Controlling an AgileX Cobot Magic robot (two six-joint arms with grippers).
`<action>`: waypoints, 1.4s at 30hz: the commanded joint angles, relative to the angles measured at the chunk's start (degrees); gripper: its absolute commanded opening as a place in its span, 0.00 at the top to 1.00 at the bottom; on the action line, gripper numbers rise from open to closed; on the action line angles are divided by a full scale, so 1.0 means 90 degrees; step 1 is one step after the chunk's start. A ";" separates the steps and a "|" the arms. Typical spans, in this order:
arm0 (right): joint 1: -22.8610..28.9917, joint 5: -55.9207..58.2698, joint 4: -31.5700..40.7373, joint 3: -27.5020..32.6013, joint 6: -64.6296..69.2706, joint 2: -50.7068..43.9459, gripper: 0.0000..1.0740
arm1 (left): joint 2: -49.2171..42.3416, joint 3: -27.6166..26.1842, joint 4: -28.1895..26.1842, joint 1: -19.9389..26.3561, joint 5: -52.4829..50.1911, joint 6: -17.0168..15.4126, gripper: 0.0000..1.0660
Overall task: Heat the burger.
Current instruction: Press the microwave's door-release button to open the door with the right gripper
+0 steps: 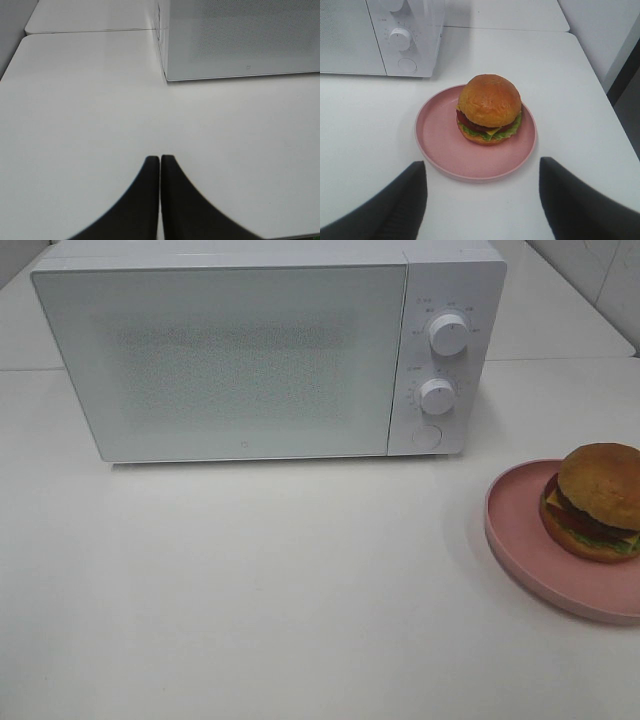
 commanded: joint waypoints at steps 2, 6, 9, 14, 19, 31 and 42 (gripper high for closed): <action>-0.0038 -0.0255 0.0025 -0.0134 -0.0045 -0.0166 0.45 | -0.0121 0.0006 -0.0057 0.0019 -0.0064 -0.0006 1.00; -0.0038 -0.1076 0.0095 -0.0146 -0.0045 0.0051 0.45 | -0.0121 0.0006 -0.0057 0.0019 -0.0064 -0.0006 1.00; -0.0038 -0.1541 0.0146 -0.0095 -0.0045 0.0210 0.45 | -0.0121 0.0006 -0.0057 0.0019 -0.0064 -0.0006 1.00; -0.0038 -0.2782 0.0185 0.0172 -0.0045 0.0891 0.45 | -0.0121 0.0006 -0.0057 0.0019 -0.0064 -0.0006 1.00; -0.0038 -0.3603 0.0191 0.0293 -0.0045 0.1617 0.46 | -0.0121 0.0006 -0.0057 0.0019 -0.0064 -0.0006 1.00; -0.0038 -0.5176 0.0197 0.0293 -0.0019 0.3591 0.70 | -0.0121 0.0006 -0.0057 0.0019 -0.0064 -0.0006 1.00; -0.0019 -0.7092 0.0197 0.0293 0.0223 0.5437 1.00 | -0.0121 0.0006 -0.0057 0.0019 -0.0064 -0.0006 1.00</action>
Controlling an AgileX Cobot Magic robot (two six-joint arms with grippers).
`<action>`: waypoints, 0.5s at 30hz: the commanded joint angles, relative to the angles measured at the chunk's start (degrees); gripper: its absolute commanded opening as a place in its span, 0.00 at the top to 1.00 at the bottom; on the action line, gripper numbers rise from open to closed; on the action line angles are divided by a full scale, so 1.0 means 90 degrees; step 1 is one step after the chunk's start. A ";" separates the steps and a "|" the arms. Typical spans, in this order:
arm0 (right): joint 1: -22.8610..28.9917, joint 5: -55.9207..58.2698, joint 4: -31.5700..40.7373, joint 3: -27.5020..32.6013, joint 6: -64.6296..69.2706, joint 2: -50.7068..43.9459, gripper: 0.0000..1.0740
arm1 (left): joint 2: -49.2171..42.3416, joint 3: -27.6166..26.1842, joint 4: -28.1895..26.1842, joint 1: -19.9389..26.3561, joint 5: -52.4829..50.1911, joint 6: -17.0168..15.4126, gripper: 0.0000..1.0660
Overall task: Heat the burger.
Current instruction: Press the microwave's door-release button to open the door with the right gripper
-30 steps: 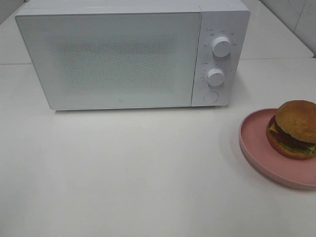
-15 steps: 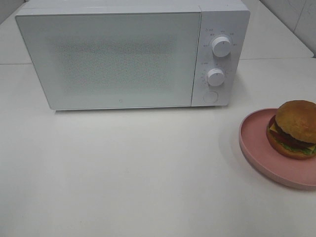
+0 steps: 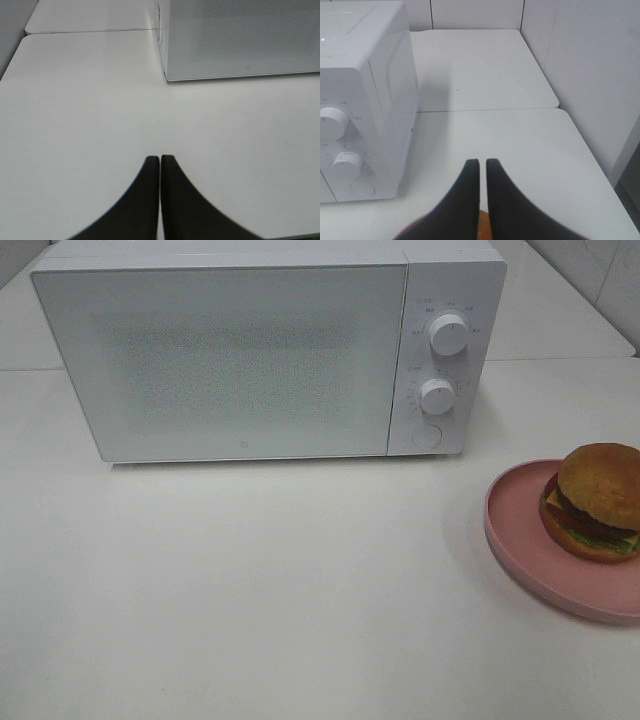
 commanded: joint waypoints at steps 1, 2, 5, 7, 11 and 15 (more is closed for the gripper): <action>-0.0019 -0.0738 0.0032 0.0025 0.0242 0.0484 1.00 | -0.0121 0.0006 -0.0057 0.0019 -0.0064 -0.0006 1.00; 0.0108 -0.0955 0.0000 0.0025 0.0363 0.0745 1.00 | -0.0121 0.0006 -0.0057 0.0019 -0.0064 -0.0006 1.00; 0.0586 -0.1305 -0.0070 0.0025 0.0363 0.1031 1.00 | -0.0121 0.0006 -0.0057 0.0019 -0.0064 -0.0006 1.00; 0.0809 -0.1388 -0.0121 0.0025 0.0363 0.1101 1.00 | -0.0121 0.0006 -0.0057 0.0019 -0.0064 -0.0006 1.00; 0.1585 -0.1534 -0.0146 0.0025 0.0388 0.1439 0.99 | -0.0121 0.0006 -0.0057 0.0019 -0.0064 -0.0006 1.00; 0.2470 -0.1483 -0.0140 0.0025 0.0388 0.1872 0.98 | -0.0121 0.0006 -0.0057 0.0019 -0.0064 -0.0006 1.00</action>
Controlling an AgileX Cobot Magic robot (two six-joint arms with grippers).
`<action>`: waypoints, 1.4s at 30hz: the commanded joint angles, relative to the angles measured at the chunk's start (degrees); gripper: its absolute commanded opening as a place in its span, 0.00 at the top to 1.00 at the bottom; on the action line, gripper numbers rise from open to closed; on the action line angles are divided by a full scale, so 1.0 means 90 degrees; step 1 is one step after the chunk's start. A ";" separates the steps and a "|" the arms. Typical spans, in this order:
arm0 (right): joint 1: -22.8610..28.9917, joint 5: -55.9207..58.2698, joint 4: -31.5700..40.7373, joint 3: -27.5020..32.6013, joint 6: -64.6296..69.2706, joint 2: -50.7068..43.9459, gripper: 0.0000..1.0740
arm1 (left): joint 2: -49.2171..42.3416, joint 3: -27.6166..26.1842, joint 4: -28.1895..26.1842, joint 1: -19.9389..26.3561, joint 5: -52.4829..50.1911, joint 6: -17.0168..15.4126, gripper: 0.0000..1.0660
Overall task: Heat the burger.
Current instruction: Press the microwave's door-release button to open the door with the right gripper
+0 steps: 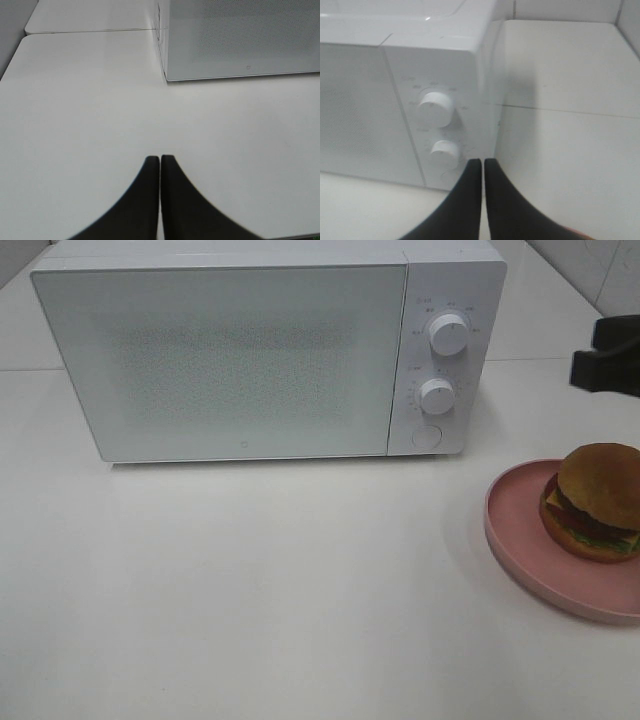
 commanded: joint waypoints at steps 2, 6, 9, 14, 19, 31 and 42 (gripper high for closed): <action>0.0509 -0.0070 -0.0064 0.0019 0.0045 0.0286 0.98 | -0.0121 0.0006 -0.0057 0.0019 -0.0064 -0.0006 1.00; 0.1184 -0.0560 -0.0064 0.0019 0.0045 0.0974 0.98 | -0.0121 0.0006 -0.0057 0.0019 -0.0064 -0.0006 1.00; 0.1432 -0.0796 -0.0064 0.0019 0.0045 0.1286 0.98 | -0.0121 0.0006 -0.0057 0.0019 -0.0064 -0.0006 1.00; 0.1763 -0.1445 -0.0064 0.0019 0.0070 0.2330 0.97 | -0.0121 0.0006 -0.0057 0.0019 -0.0064 -0.0006 1.00; 0.1763 -0.1993 -0.0064 0.0019 0.0210 0.3081 0.96 | -0.0121 0.0006 -0.0057 0.0019 -0.0064 -0.0006 1.00; 0.1763 -0.3711 -0.0070 0.0019 0.3533 0.4195 0.94 | -0.0121 0.0006 -0.0057 0.0019 -0.0064 -0.0006 1.00; 0.1763 -0.4609 0.0019 0.0019 0.6532 0.4284 0.93 | -0.0121 0.0006 -0.0057 0.0019 -0.0064 -0.0006 1.00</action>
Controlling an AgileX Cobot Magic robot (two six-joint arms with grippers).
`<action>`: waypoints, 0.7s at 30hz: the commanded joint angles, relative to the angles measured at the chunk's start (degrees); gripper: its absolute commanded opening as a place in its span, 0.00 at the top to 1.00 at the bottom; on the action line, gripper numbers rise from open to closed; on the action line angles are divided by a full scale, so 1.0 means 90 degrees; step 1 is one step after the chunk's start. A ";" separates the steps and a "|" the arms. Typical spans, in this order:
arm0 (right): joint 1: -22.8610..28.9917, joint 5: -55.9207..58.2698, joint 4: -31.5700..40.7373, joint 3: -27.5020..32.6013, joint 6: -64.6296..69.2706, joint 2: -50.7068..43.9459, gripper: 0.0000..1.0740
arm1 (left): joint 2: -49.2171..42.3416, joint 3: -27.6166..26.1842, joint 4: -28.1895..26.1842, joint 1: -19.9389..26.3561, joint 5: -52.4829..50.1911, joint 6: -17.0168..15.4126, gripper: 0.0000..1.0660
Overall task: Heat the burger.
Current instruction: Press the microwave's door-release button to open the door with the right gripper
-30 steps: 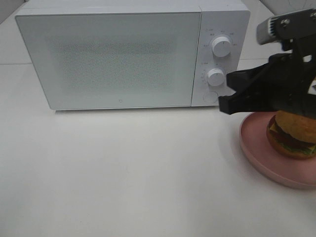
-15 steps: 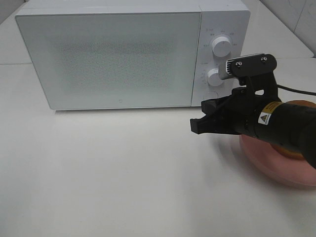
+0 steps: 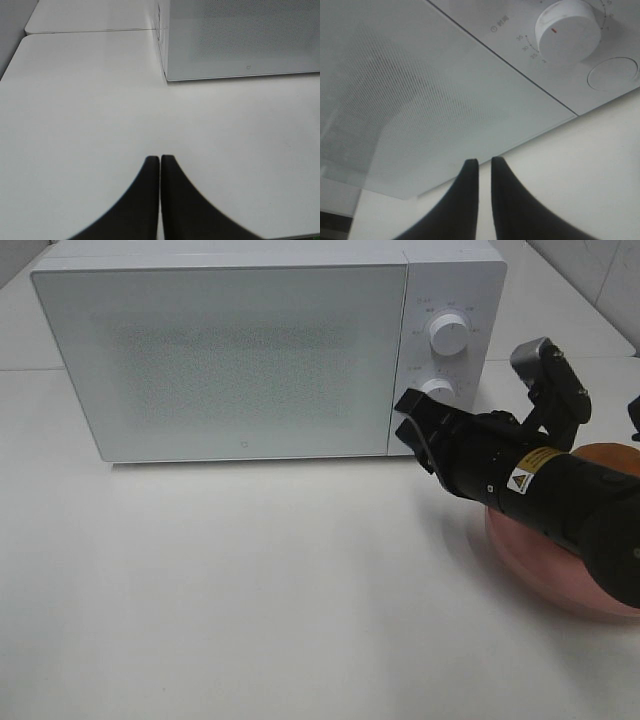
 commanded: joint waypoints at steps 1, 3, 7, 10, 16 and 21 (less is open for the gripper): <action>0.0000 -0.0255 0.0019 0.0000 0.0567 -0.0025 0.93 | -0.0121 0.0006 -0.0057 0.0019 -0.0064 -0.0006 1.00; 0.0000 -0.0274 0.0134 0.0000 0.1190 -0.0025 0.93 | -0.0121 0.0006 -0.0057 0.0019 -0.0064 -0.0006 1.00; 0.0000 -0.0318 0.0331 0.0000 0.1719 -0.0025 0.93 | -0.0121 0.0006 -0.0057 0.0019 -0.0064 -0.0006 1.00; 0.0000 -0.0312 0.0681 0.0000 0.1910 -0.0025 0.93 | -0.0121 0.0006 -0.0057 0.0019 -0.0064 -0.0006 1.00; 0.0000 -0.0172 0.1502 -0.0153 0.1865 -0.0025 0.93 | -0.0121 0.0006 -0.0057 0.0019 -0.0064 -0.0006 1.00; 0.0000 0.0051 0.1611 -0.0560 0.1872 0.0032 0.93 | -0.0121 0.0006 -0.0057 0.0019 -0.0064 -0.0006 1.00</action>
